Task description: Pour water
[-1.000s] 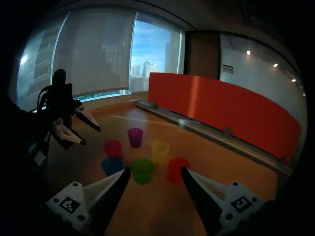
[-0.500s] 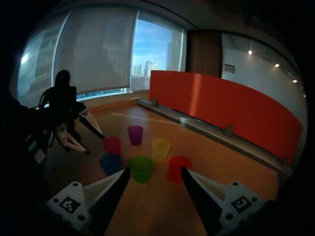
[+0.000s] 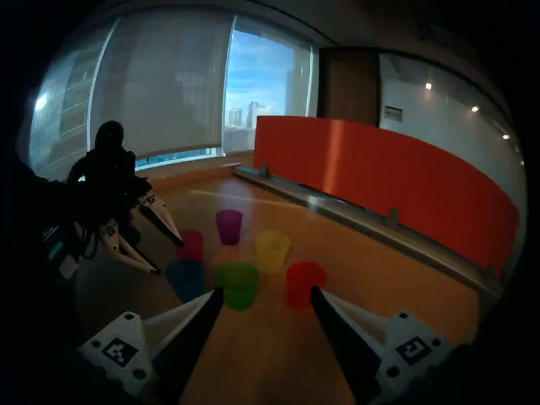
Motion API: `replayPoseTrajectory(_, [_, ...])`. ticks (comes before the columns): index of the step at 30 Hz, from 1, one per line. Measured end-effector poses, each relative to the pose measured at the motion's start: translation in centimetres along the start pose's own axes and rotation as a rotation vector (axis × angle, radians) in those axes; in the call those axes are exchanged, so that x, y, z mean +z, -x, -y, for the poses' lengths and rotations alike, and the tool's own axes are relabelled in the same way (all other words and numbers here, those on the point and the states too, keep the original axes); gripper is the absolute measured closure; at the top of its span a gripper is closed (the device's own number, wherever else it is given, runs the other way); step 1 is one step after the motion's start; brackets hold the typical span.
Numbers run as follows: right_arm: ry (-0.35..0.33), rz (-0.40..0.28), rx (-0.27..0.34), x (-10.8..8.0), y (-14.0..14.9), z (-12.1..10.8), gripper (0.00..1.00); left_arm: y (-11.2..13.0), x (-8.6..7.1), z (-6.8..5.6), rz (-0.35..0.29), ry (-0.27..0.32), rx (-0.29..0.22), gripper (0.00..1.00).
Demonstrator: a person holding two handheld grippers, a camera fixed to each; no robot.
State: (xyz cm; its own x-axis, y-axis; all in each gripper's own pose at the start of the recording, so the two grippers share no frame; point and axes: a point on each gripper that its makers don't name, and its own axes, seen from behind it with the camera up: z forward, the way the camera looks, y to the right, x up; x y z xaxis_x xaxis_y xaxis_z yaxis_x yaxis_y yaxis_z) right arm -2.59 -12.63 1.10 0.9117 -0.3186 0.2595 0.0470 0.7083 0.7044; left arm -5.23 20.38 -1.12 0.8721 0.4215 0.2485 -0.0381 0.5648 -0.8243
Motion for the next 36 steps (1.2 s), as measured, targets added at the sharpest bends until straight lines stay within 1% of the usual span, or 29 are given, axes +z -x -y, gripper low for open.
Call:
replayPoseTrajectory(6, [-0.003,0.0,0.006,0.1,0.2,-0.2,0.0,0.2,0.9,0.0,0.034,-0.001,0.022,0.11])
replayPoseTrajectory(12, [-0.005,0.001,0.012,0.3,0.4,-0.4,0.0,0.5,1.6,-0.3,0.061,0.013,0.026,0.11])
replayPoseTrajectory(18, [-0.005,0.001,0.014,0.3,0.6,-0.6,0.0,0.7,2.2,-0.3,0.086,0.014,0.039,0.11])
replayPoseTrajectory(20, [-0.005,0.001,0.015,0.4,0.7,-0.7,0.0,0.8,2.4,-0.2,0.092,0.012,0.042,0.1])
replayPoseTrajectory(22, [-0.005,0.002,0.017,0.4,0.8,-0.8,0.0,0.9,2.5,-0.1,0.1,0.01,0.045,0.03])
replayPoseTrajectory(26, [-0.007,0.002,0.021,0.6,1.0,-0.8,0.0,1.2,3.0,0.1,0.116,0.002,0.05,0.02])
replayPoseTrajectory(36, [-0.007,0.004,0.028,0.5,1.3,-0.9,0.0,1.5,4.0,-0.1,0.122,0.004,0.056,0.02])
